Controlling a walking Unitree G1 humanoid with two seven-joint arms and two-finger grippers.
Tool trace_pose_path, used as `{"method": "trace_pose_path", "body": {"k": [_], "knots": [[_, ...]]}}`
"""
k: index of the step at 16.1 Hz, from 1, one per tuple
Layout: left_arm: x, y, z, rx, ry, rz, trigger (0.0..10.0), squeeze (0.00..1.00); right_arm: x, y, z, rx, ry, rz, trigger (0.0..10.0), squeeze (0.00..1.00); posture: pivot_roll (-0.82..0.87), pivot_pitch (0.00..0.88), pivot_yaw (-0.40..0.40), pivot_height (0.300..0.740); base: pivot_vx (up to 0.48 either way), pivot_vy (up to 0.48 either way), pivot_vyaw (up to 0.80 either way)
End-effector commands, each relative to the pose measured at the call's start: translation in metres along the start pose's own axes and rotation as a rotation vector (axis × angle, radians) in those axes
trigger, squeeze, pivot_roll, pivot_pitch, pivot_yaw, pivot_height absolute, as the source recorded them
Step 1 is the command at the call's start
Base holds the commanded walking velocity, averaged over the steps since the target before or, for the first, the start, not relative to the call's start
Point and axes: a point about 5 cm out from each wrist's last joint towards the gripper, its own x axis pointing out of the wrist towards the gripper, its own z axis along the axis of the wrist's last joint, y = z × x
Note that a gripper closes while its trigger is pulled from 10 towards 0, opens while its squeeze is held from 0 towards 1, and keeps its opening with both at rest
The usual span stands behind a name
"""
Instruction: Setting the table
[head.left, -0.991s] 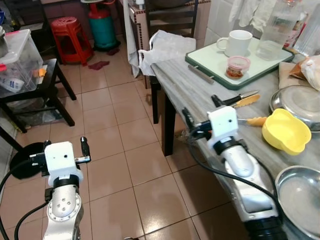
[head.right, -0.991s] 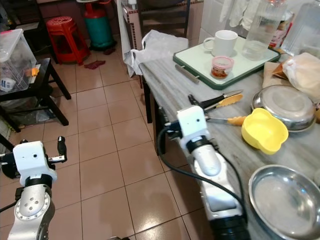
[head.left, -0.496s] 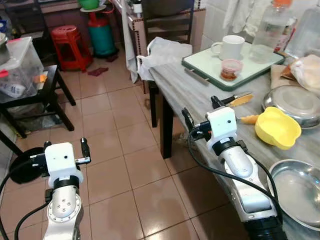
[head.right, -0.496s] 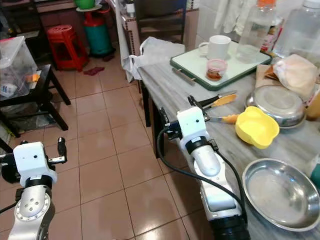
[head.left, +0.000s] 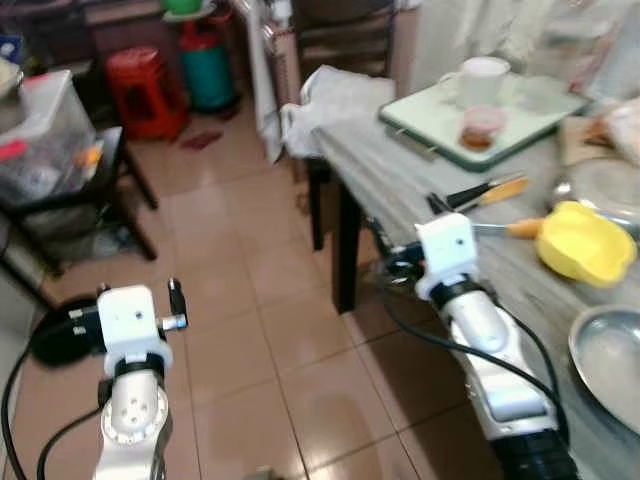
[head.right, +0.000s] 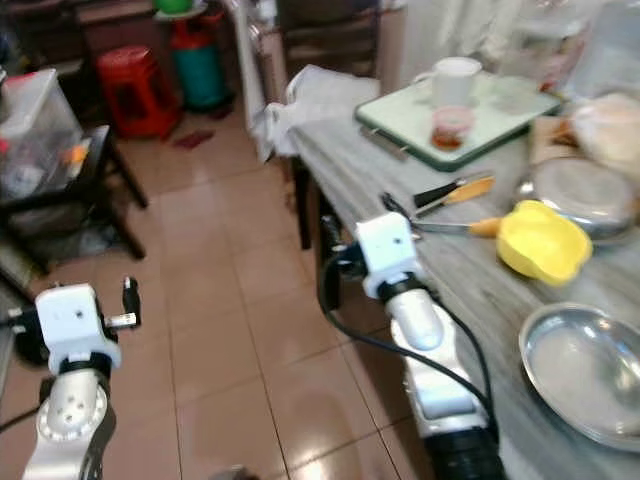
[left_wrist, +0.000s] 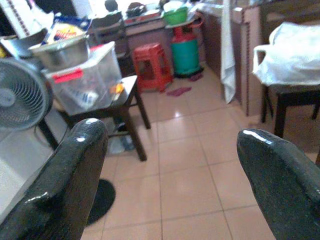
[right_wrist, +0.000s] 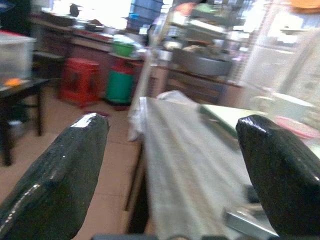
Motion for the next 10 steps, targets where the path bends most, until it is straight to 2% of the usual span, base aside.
{"method": "trace_pose_path", "body": {"k": [1, 6, 10], "knots": [[0.002, 0.006, 0.001, 0.023, -0.007, 0.008, 10.0, 0.0, 0.002, 0.008, 0.004, 0.015, -0.019, 0.014, 10.0, 0.0, -0.08, 0.089, 0.049, 0.74, 0.0, 0.48, 0.0], [0.001, 0.004, -0.004, 0.035, 0.006, 0.003, 10.0, 0.0, 0.004, 0.011, -0.001, 0.017, -0.007, 0.018, 10.0, 0.0, -0.08, 0.086, 0.049, 0.74, 0.0, 0.48, 0.0], [-0.003, 0.007, -0.025, 0.072, 0.067, 0.008, 10.0, 0.0, 0.0, 0.012, -0.027, 0.088, 0.103, -0.005, 10.0, 0.0, -0.08, 0.082, 0.047, 0.74, 0.0, 0.48, 0.0]]}}
